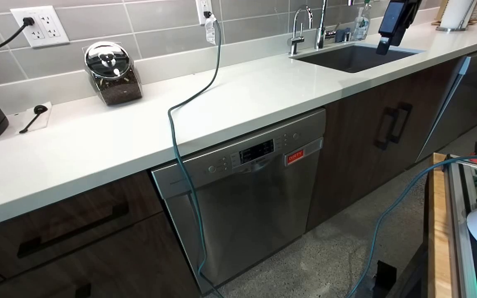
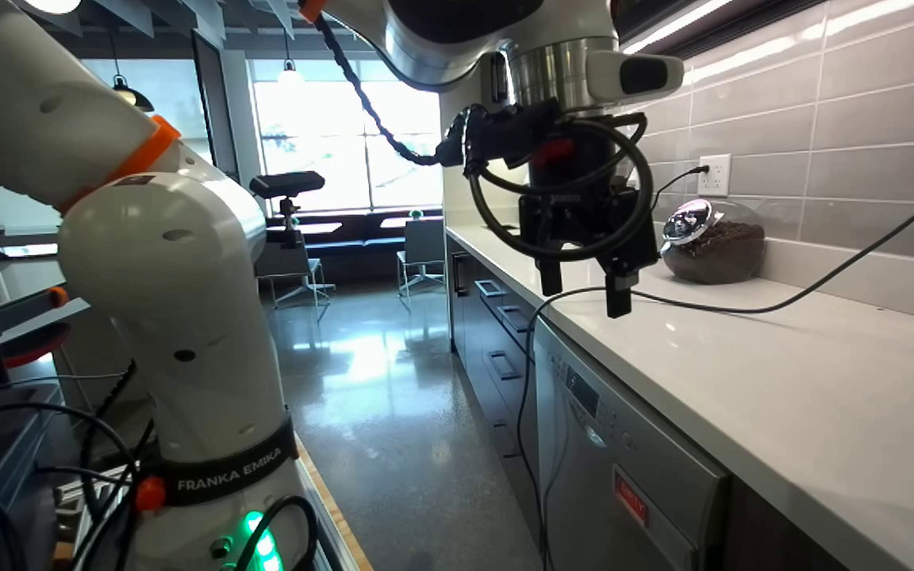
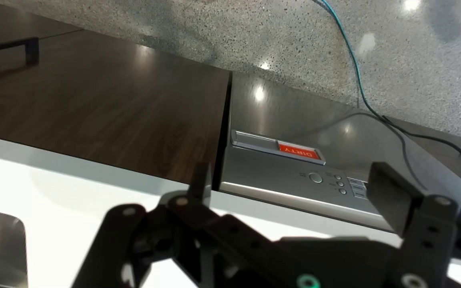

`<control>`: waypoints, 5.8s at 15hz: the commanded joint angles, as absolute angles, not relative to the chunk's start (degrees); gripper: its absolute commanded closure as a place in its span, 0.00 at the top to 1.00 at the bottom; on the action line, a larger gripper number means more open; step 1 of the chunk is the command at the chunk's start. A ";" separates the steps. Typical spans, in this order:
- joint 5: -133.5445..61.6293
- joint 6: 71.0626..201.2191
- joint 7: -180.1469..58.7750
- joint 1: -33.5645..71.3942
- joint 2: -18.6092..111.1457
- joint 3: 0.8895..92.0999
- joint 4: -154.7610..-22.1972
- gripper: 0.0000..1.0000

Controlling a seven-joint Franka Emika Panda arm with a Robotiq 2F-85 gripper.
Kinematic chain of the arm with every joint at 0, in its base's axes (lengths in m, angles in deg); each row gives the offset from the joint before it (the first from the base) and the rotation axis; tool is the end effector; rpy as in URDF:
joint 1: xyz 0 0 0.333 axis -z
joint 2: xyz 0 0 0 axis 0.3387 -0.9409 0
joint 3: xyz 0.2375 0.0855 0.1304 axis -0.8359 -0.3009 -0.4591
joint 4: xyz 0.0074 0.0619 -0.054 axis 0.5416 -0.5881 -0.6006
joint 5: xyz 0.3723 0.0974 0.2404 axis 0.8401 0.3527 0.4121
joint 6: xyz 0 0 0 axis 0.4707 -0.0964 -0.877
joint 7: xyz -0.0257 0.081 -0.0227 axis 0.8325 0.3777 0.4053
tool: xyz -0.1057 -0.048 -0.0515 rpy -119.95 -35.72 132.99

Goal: Press the button on the oven

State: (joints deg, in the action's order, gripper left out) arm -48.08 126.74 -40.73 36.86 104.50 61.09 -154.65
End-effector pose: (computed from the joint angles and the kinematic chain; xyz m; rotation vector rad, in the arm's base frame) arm 0.3458 -0.2285 0.3464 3.0659 -0.2304 0.1812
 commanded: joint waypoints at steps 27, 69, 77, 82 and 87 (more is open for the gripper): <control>-15.90 132.45 -17.69 8.45 88.87 60.81 -152.07 1.00; 53.56 175.23 8.93 -12.40 58.32 50.39 -146.56 1.00; 71.10 178.28 29.22 -12.32 50.55 50.24 -137.35 1.00; 78.99 177.84 39.48 -12.90 44.15 51.50 -132.40 0.73; 91.36 176.46 49.05 -14.52 39.20 55.42 -127.88 0.37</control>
